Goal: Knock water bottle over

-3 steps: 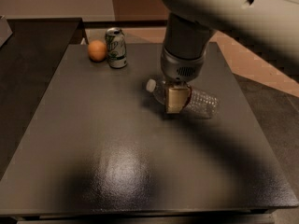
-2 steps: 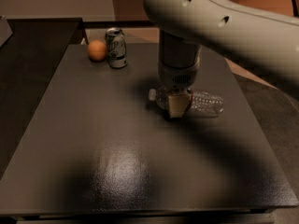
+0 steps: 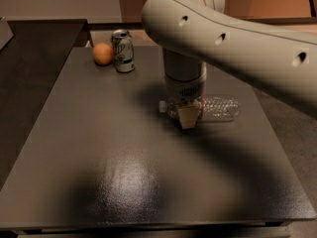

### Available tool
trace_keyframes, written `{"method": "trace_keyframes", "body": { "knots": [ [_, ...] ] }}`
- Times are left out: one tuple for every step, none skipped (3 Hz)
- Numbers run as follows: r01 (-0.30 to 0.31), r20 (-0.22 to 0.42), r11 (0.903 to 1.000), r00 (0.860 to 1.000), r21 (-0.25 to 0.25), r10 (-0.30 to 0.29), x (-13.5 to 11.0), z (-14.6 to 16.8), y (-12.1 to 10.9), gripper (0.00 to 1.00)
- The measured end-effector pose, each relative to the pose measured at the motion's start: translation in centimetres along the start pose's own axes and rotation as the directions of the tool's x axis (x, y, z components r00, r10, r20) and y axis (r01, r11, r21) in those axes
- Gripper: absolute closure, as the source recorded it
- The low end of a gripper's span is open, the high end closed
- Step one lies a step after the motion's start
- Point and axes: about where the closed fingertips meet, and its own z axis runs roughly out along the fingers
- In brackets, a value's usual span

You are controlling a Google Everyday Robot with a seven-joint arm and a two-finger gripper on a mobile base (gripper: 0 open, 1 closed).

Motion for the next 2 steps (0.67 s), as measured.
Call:
{"method": "trace_keyframes", "body": {
  "knots": [
    [0.0, 0.001, 1.0, 1.0, 0.003, 0.0, 0.0, 0.02, -0.02, 0.0],
    [0.0, 0.001, 1.0, 1.0, 0.003, 0.0, 0.0, 0.02, -0.02, 0.0]
  ]
}}
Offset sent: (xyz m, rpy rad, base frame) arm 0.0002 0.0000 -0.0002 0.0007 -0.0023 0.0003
